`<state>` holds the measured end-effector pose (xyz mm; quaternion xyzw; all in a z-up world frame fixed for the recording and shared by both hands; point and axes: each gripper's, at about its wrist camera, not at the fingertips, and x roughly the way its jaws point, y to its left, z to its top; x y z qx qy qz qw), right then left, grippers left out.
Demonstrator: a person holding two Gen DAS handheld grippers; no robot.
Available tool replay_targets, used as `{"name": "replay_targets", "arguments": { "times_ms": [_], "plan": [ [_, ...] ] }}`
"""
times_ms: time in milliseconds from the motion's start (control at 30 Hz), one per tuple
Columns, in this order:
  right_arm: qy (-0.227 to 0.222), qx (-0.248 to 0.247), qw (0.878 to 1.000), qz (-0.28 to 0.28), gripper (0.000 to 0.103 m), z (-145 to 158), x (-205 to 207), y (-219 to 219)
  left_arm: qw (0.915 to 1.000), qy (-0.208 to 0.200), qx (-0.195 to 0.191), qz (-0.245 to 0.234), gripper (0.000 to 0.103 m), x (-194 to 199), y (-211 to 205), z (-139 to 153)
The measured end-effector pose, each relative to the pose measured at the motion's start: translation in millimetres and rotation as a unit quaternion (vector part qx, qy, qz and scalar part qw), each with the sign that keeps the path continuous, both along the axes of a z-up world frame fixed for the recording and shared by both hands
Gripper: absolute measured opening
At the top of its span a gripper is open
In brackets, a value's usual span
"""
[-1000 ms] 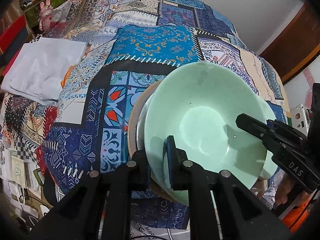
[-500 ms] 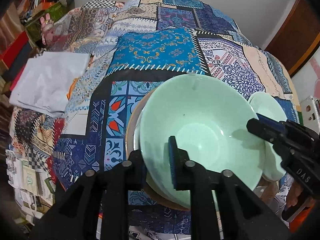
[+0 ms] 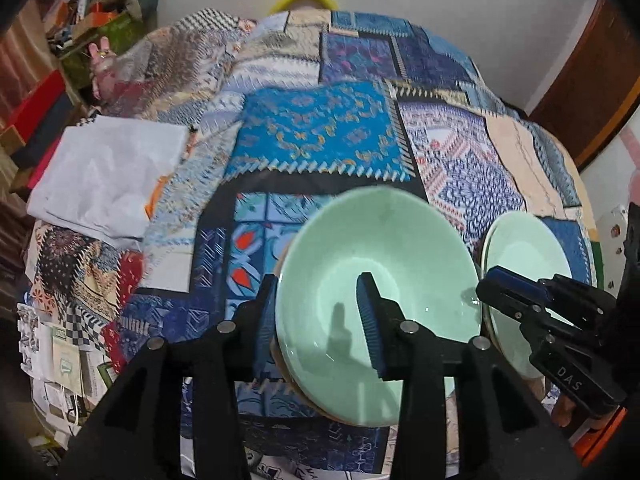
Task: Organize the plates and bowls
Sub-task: 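Grasp the rim of the nested bowl stack with the left tool and lift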
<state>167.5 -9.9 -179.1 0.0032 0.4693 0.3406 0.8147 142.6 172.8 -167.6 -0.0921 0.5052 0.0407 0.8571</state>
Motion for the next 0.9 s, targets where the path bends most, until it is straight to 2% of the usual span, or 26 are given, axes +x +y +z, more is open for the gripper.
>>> {"name": "replay_targets", "arguments": {
  "times_ms": [133, 267, 333, 467, 533, 800, 900],
  "plan": [
    [0.002, 0.001, 1.000, -0.002, 0.017, 1.2, 2.2, -1.3, 0.9999, -0.006, -0.009, 0.010, 0.041, -9.1, 9.0, 2.3],
    [0.005, 0.004, 1.000, -0.008, 0.031, 0.6, 4.4, -3.3, 0.9996, 0.002, -0.020, 0.021, 0.042, -18.7, 18.9, -5.6],
    [0.006, 0.003, 1.000, -0.009, 0.035, -0.8, 5.4, -2.8, 0.9992, 0.014, -0.032, 0.020, 0.042, -21.8, 22.2, -14.0],
    [0.012, -0.003, 1.000, -0.004, 0.035, -6.0, 8.5, 3.0, 0.9981, 0.036, -0.048, 0.014, 0.042, -23.8, 24.3, -32.4],
    [0.014, -0.004, 1.000, -0.002, 0.035, -8.7, 10.0, 5.9, 0.9965, 0.042, -0.071, 0.012, 0.042, -24.2, 25.8, -40.2],
    [0.040, -0.004, 0.999, 0.012, 0.036, -23.2, 16.9, 22.8, 0.9921, 0.058, -0.111, 0.007, 0.043, -17.8, 23.2, -61.8],
    [0.042, -0.013, 0.999, 0.018, 0.038, -29.2, 16.3, 29.6, 0.9909, 0.053, -0.124, 0.006, 0.043, -16.7, 21.9, -64.6]
  ]
}}
